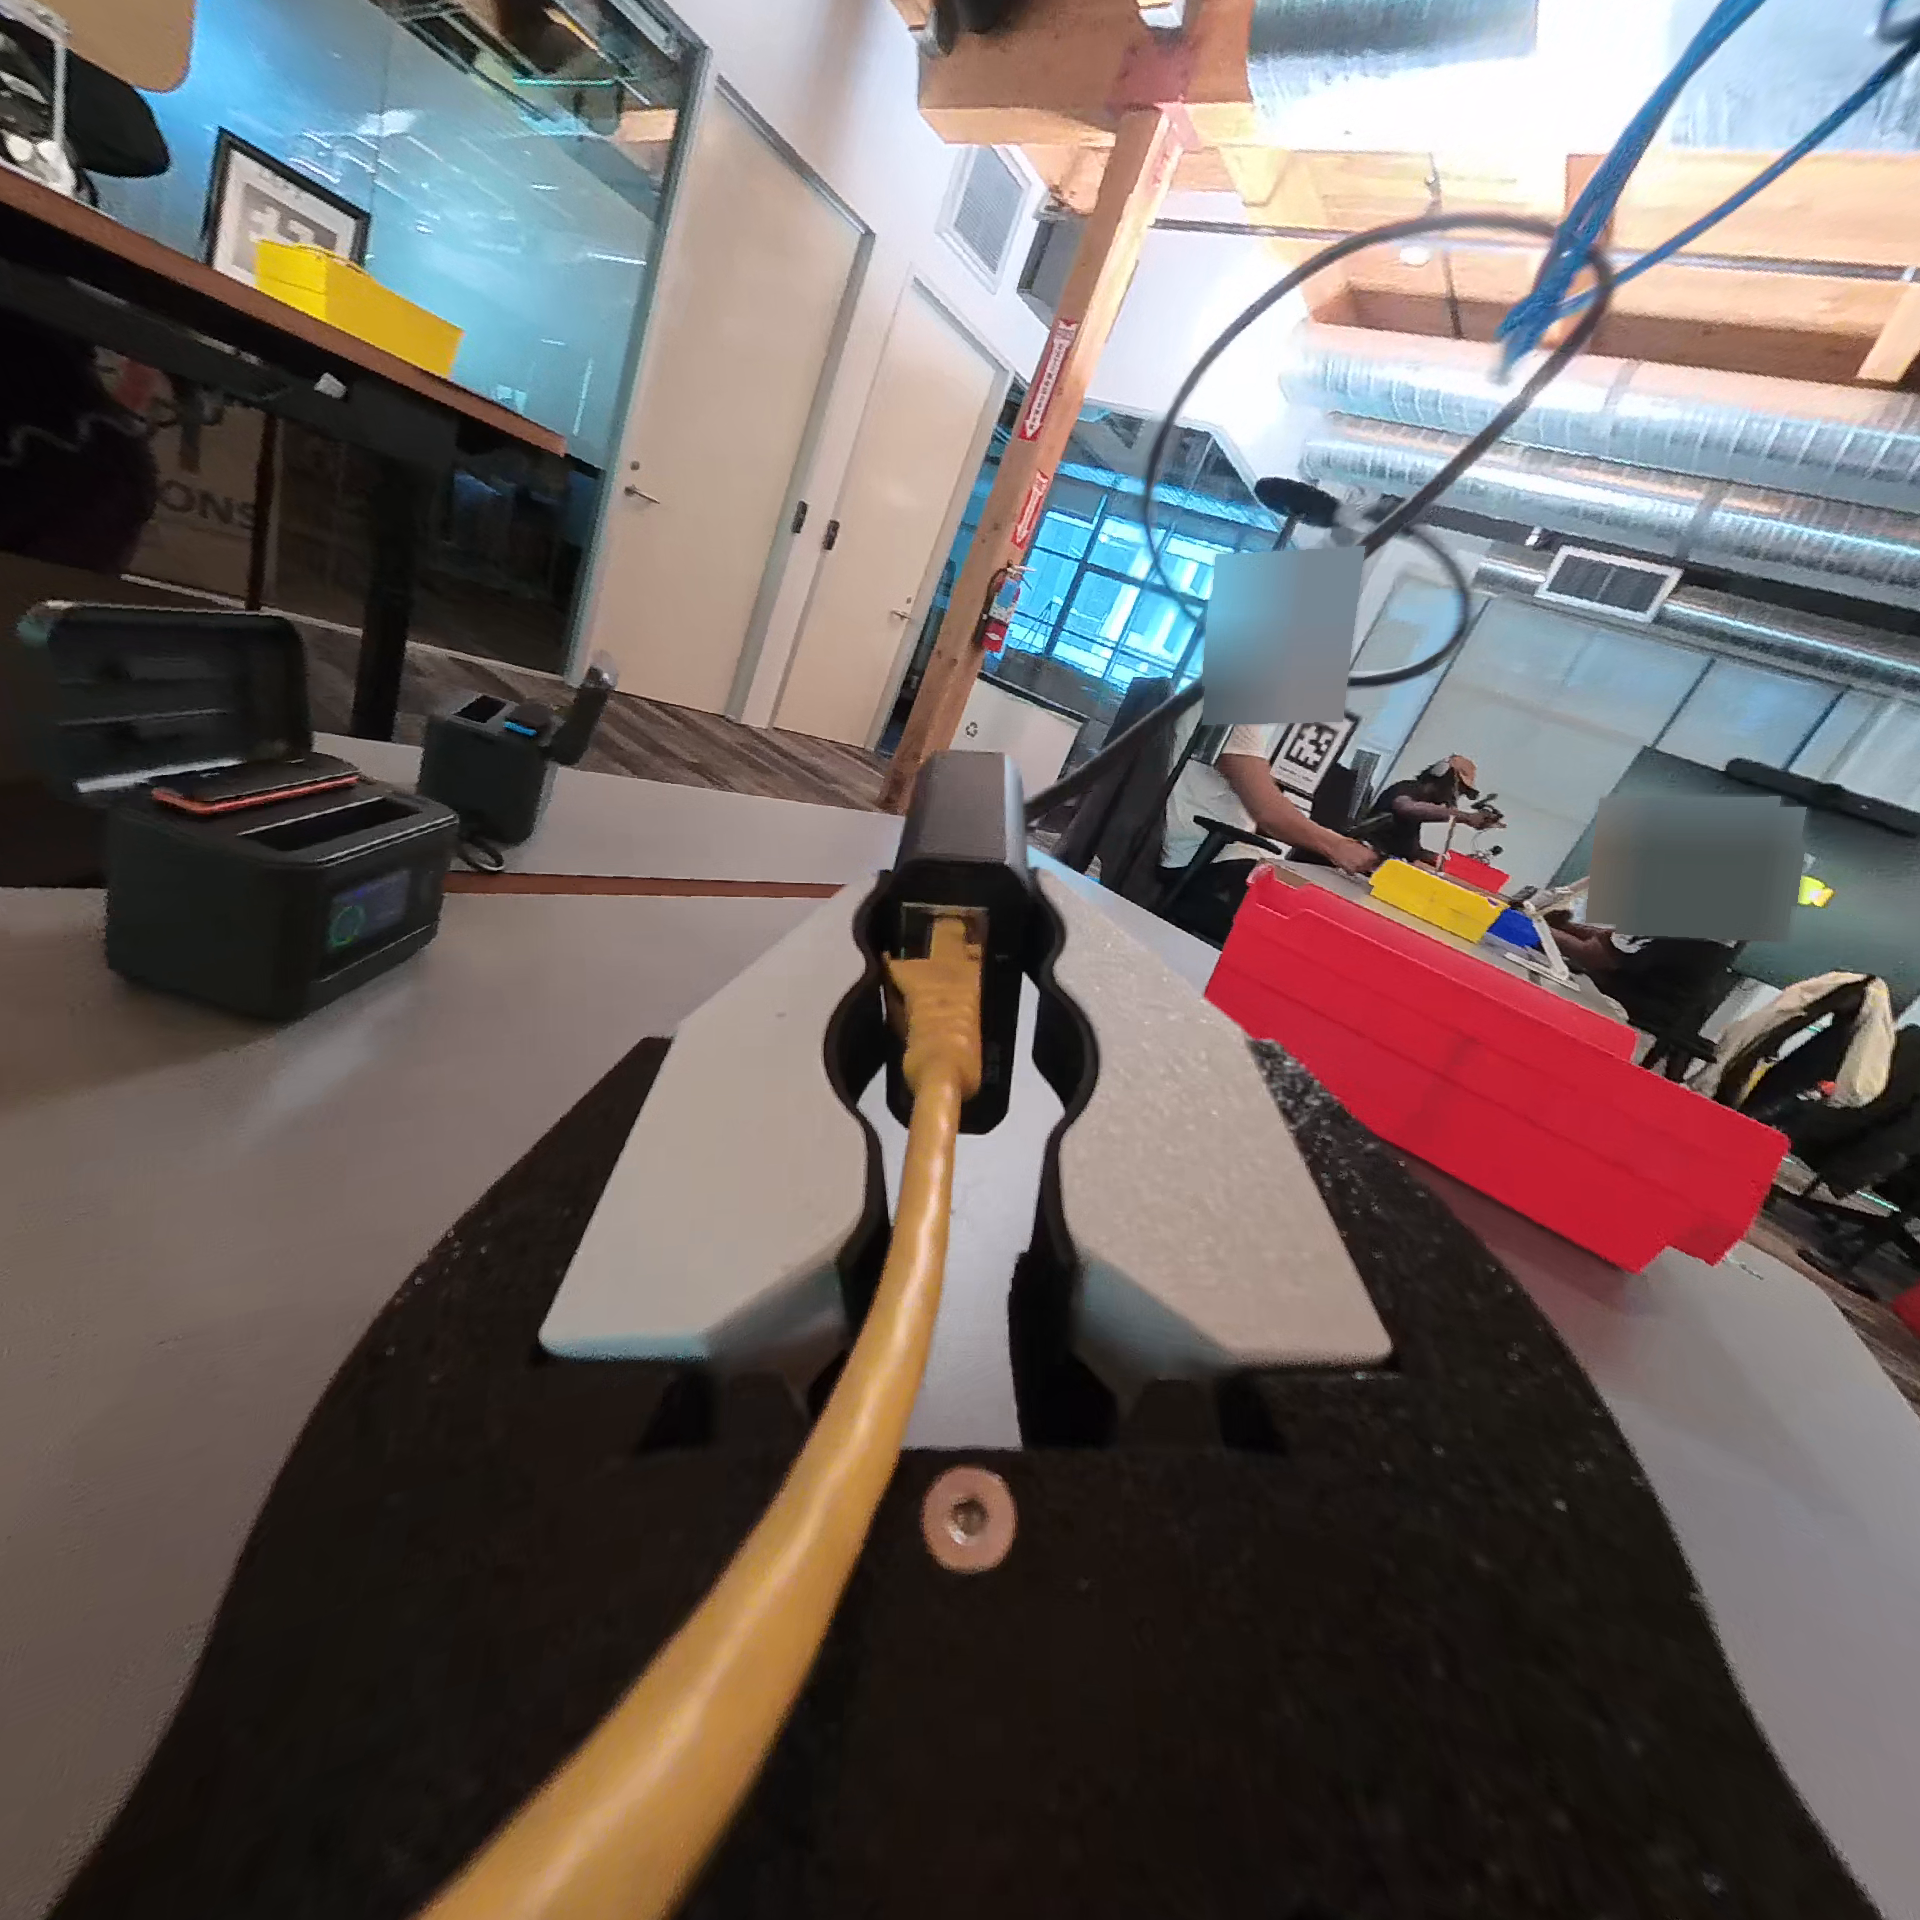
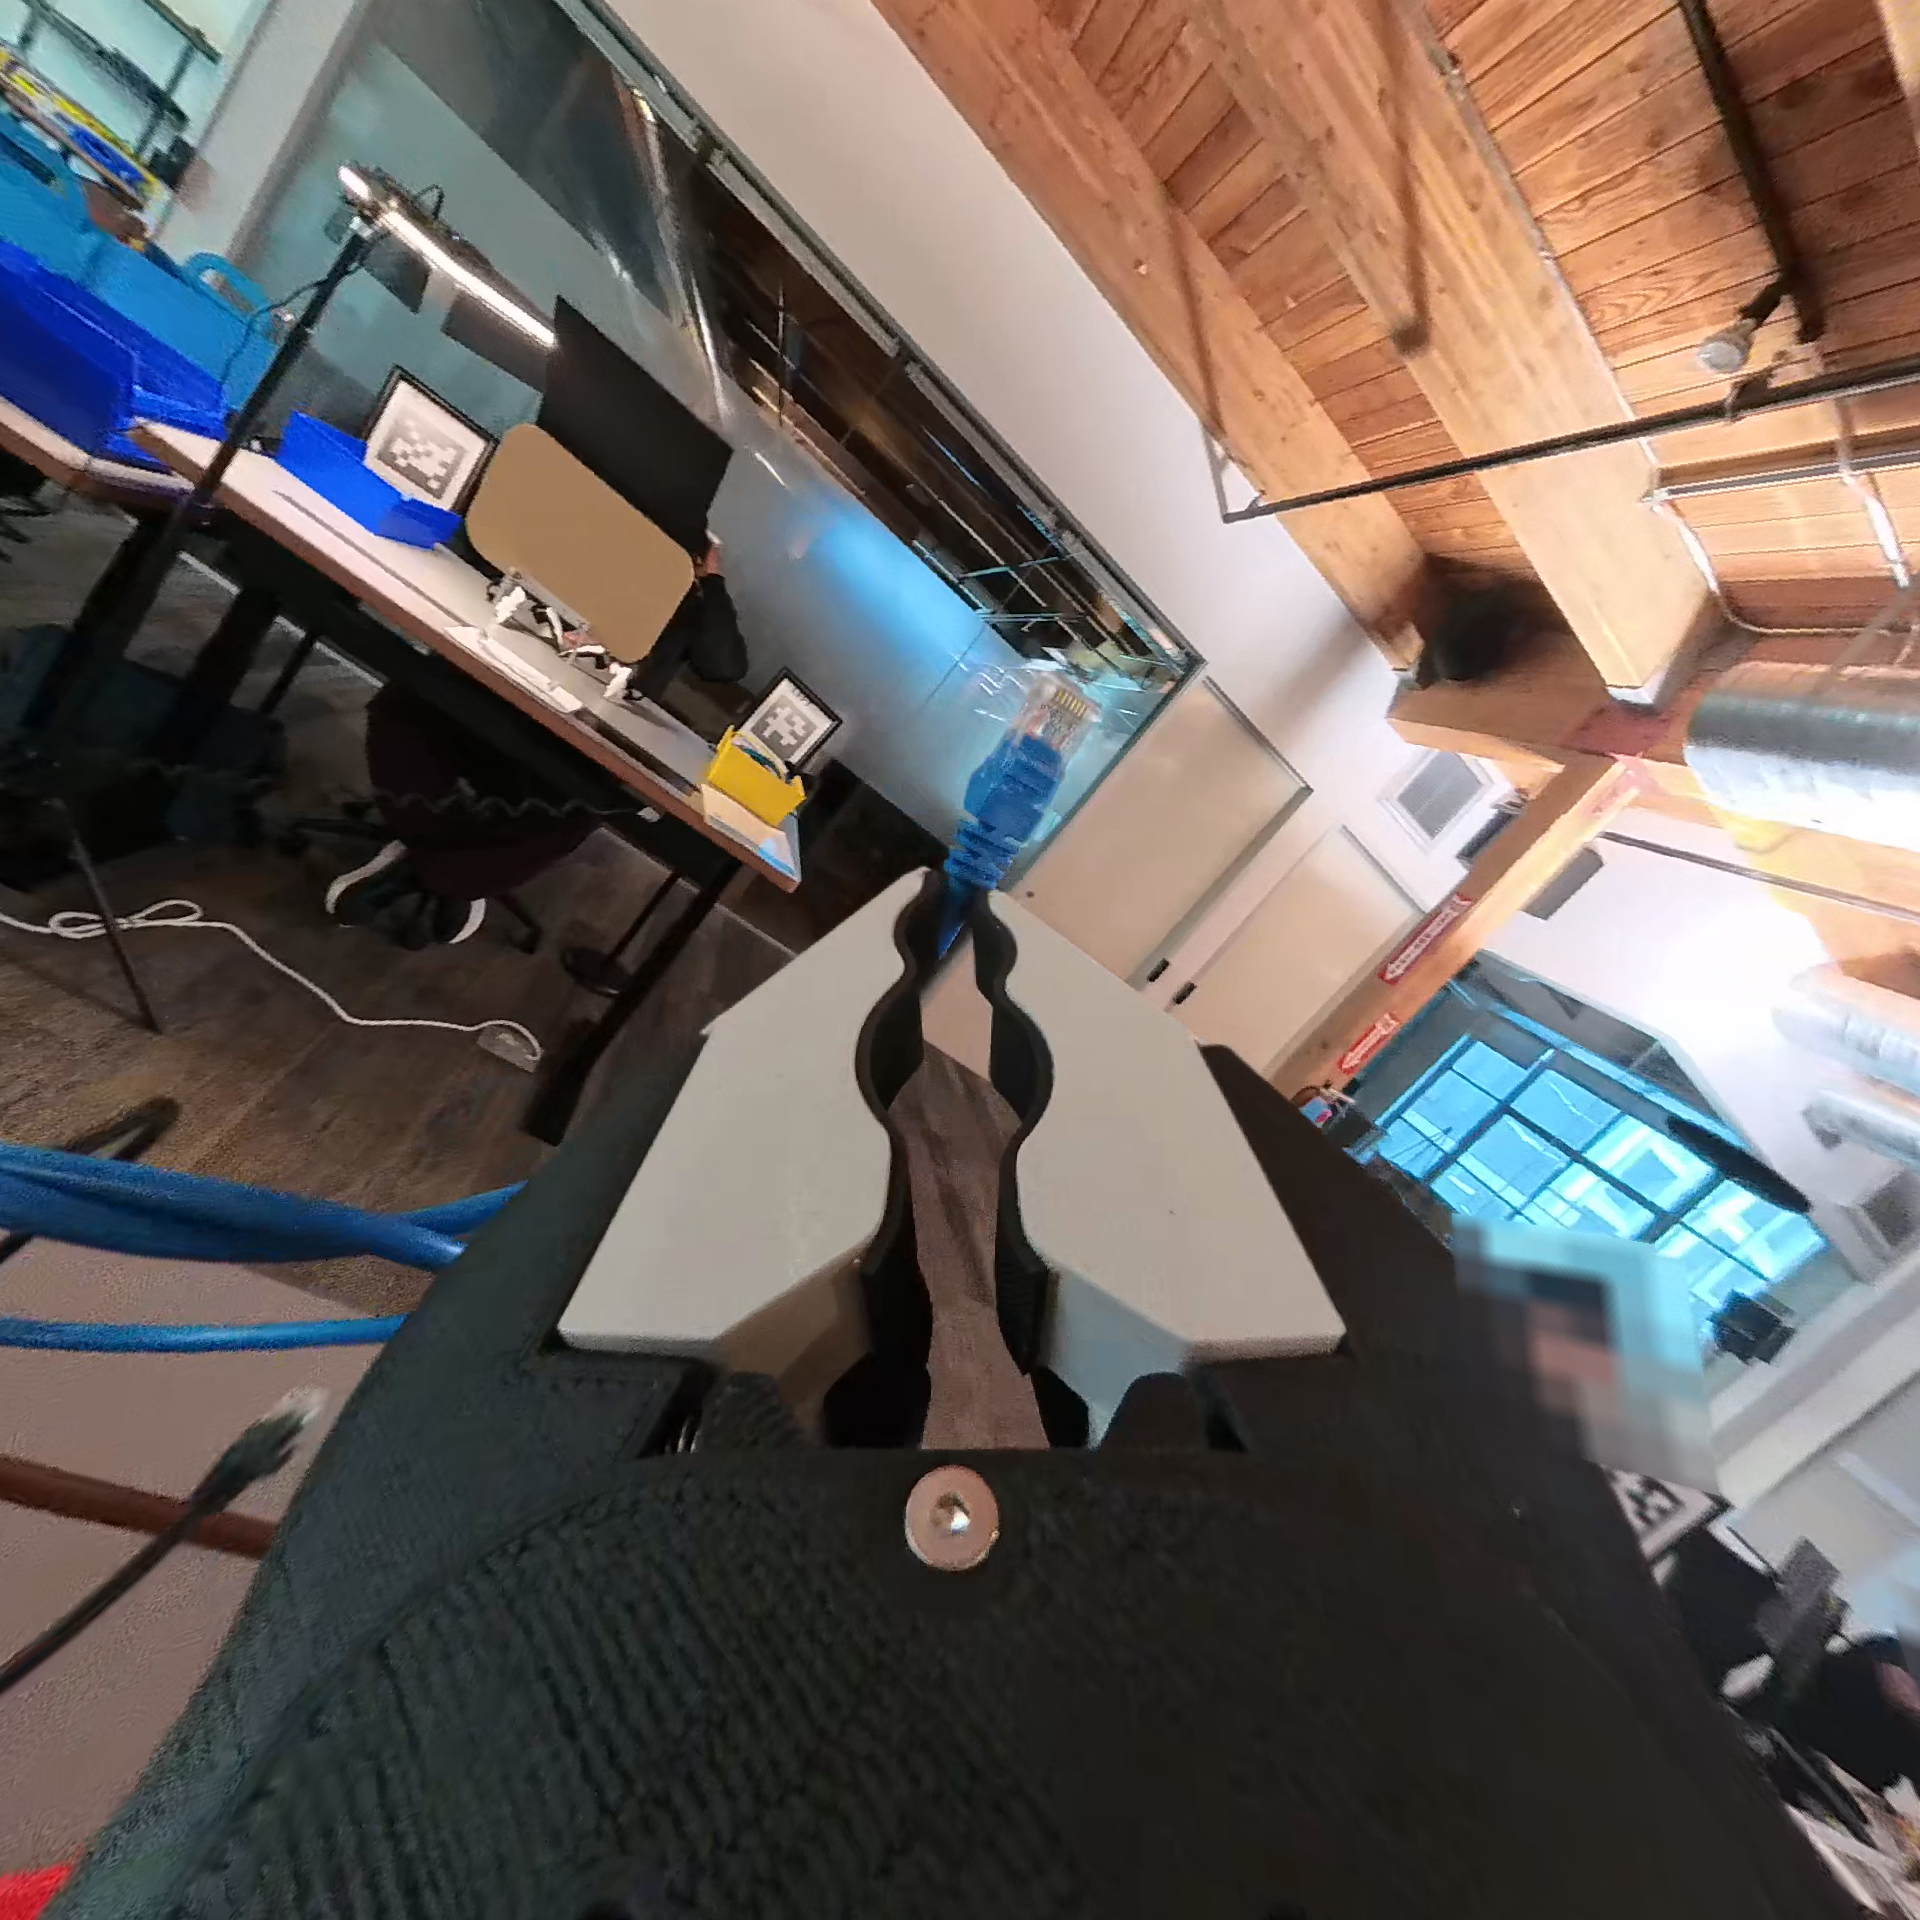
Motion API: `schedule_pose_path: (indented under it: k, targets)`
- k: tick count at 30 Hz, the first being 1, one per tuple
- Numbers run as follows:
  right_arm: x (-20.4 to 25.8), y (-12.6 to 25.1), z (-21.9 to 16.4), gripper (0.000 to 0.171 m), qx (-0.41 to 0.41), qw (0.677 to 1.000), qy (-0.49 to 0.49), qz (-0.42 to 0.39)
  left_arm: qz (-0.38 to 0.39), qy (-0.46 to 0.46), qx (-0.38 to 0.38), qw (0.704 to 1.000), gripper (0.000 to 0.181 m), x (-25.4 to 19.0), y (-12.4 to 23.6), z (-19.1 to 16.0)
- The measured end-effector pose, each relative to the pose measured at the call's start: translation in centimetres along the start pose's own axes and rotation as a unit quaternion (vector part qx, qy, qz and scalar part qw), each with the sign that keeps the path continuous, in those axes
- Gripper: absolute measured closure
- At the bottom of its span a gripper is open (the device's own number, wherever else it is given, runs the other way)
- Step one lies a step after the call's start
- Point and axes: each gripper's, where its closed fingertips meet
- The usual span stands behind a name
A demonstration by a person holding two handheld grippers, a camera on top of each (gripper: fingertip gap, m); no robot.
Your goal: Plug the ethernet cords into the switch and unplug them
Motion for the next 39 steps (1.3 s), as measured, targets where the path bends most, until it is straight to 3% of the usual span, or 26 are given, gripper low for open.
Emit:
schedule_pose_path:
  k: [11, 18, 27, 33, 39]
  targets:
    - [-6.1, -1.2, 4.4, 0.168, 0.008, 0.996, 0.047, -0.070, 0.083, -0.013, 0.015, 0.996, 0.160, 2.6, 0.8, 0.0]
    - [-12.6, 0.0, 7.2, 0.168, 0.020, 0.989, 0.052, -0.134, 0.132, -0.016, 0.026, 0.991, 0.160, 4.3, 1.5, -0.1]
    - [-21.3, 4.7, 10.0, 0.169, 0.042, 0.970, 0.096, -0.219, 0.204, -0.034, 0.040, 0.977, 0.160, 6.6, 2.8, 0.0]
    - [-27.7, 9.7, 11.0, 0.169, 0.066, 0.952, 0.114, -0.277, 0.214, -0.026, 0.035, 0.976, 0.161, 7.1, 3.1, 0.2]
    - [-32.0, 14.7, 9.9, 0.169, 0.083, 0.943, 0.093, -0.310, 0.224, -0.026, 0.027, 0.974, 0.161, 7.7, 3.6, 0.7]
Point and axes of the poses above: each gripper's, where its closed fingertips meet, y back along the fingers, z out of its top, x = y × z across the jaws, and after that the axes turned 10 degrees about -x, right-handed
